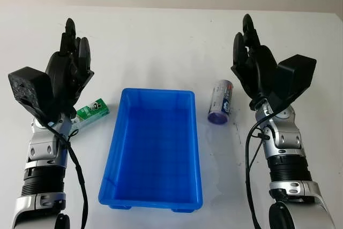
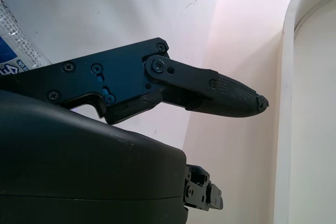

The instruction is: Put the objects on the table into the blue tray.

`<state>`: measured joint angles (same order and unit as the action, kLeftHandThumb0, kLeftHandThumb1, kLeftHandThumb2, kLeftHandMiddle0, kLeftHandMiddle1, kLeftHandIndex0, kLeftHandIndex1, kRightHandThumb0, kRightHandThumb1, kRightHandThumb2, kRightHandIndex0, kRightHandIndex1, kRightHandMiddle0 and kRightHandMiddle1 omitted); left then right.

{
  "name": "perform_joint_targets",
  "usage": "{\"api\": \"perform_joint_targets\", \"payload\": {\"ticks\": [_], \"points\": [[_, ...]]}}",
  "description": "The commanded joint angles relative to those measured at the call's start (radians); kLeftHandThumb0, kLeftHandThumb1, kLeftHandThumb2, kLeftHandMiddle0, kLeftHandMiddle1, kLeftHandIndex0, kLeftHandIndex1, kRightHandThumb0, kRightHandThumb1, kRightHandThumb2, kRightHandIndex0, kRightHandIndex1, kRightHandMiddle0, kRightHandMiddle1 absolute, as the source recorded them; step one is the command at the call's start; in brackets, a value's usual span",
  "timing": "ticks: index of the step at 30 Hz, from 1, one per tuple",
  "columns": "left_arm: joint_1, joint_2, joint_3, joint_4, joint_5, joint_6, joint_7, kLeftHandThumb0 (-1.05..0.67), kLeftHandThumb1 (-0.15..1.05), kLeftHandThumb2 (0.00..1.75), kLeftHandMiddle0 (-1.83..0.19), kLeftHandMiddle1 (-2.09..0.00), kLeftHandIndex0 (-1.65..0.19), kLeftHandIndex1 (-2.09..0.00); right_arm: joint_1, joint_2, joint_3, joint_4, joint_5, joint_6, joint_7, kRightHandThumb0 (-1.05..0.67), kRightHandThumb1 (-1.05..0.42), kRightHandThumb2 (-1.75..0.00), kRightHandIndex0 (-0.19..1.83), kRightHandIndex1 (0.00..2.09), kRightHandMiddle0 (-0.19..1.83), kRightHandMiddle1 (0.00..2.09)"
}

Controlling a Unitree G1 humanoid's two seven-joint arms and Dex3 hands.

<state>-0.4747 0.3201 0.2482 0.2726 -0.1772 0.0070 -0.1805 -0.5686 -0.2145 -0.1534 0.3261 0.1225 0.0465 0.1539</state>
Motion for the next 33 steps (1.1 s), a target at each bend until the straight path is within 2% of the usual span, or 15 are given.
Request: {"api": "perform_joint_targets", "payload": {"ticks": [1, 11, 17, 21, 28, 31, 33], "points": [[0.014, 0.007, 0.003, -0.034, 0.000, 0.001, 0.001, -0.77, 1.05, 0.67, 0.19, 0.00, 0.19, 0.00, 0.012, -0.006, -0.002, -0.028, 0.000, -0.011, 0.001, -0.77, -1.05, -0.67, -0.19, 0.00, -0.19, 0.00], [0.010, -0.001, -0.009, -0.051, 0.012, 0.039, 0.028, -0.77, 1.05, 0.67, 0.19, 0.00, 0.19, 0.00, -0.013, -0.010, -0.003, 0.010, 0.005, -0.002, 0.014, -0.76, -1.05, -0.66, -0.19, 0.00, -0.19, 0.00], [0.022, -0.005, -0.001, -0.066, 0.003, 0.046, 0.031, -0.77, 1.05, 0.67, 0.19, 0.00, 0.19, 0.00, -0.033, -0.056, -0.014, 0.026, 0.029, -0.062, 0.114, -0.74, -1.05, -0.67, -0.19, 0.00, -0.19, 0.00], [0.039, -0.001, 0.000, -0.079, 0.001, 0.043, 0.024, -0.78, 1.05, 0.67, 0.19, 0.00, 0.19, 0.00, -0.067, -0.149, -0.013, 0.035, 0.020, -0.102, 0.217, -0.78, -1.05, -0.62, -0.19, 0.00, -0.19, 0.00], [0.034, 0.000, 0.004, -0.075, -0.006, 0.048, 0.017, -0.78, 1.05, 0.66, 0.19, 0.00, 0.19, 0.00, -0.172, -0.354, 0.053, 0.060, -0.061, -0.063, 0.413, -0.85, -1.05, -0.57, -0.19, 0.01, -0.18, 0.01], [0.032, 0.001, 0.002, -0.077, -0.004, 0.048, 0.017, -0.78, 1.05, 0.67, 0.19, 0.00, 0.19, 0.00, -0.220, -0.431, 0.110, 0.091, -0.145, -0.143, 0.476, -0.87, -1.05, -0.55, -0.16, 0.03, -0.15, 0.04], [0.034, 0.000, 0.002, -0.081, -0.005, 0.055, 0.018, -0.78, 1.05, 0.67, 0.19, 0.00, 0.19, 0.00, -0.244, -0.471, 0.139, 0.087, -0.186, -0.147, 0.514, -0.89, -1.05, -0.50, -0.15, 0.04, -0.14, 0.04]]}}
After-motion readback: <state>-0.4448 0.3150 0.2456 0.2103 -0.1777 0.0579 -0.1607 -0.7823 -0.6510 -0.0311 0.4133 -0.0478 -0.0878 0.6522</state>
